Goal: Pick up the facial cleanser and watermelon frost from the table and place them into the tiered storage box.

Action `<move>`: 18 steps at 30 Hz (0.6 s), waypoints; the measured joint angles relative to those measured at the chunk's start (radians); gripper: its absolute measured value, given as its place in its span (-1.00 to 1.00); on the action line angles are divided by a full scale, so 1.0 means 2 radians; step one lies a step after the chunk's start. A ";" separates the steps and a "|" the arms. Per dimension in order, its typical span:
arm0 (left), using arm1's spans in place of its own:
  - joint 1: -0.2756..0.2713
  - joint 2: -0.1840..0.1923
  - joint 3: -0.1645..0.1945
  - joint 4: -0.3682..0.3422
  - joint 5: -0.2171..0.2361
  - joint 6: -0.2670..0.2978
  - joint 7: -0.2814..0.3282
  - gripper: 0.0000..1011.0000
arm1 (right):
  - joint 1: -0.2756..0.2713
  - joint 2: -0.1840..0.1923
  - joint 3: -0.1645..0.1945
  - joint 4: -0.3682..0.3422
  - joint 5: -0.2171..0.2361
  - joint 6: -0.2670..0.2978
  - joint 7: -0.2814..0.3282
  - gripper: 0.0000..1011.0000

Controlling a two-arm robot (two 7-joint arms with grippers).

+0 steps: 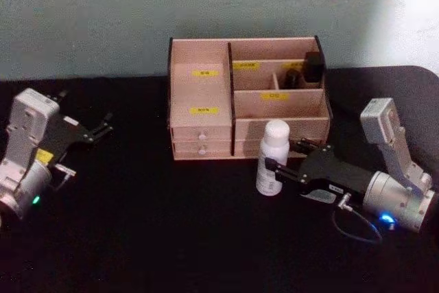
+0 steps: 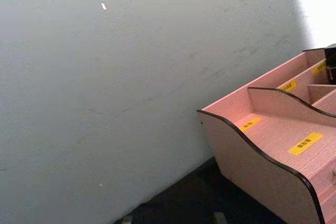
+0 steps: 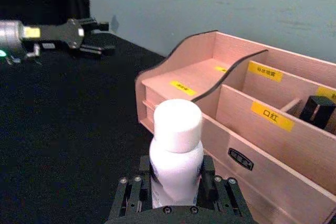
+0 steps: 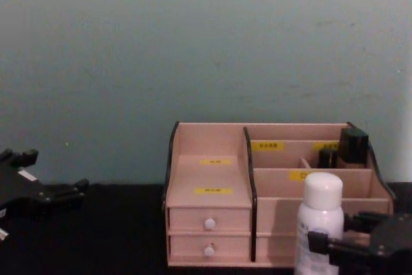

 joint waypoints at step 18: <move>0.000 0.000 0.000 0.000 0.000 0.000 0.000 0.98 | 0.035 0.012 0.023 -0.061 0.053 0.021 0.004 0.15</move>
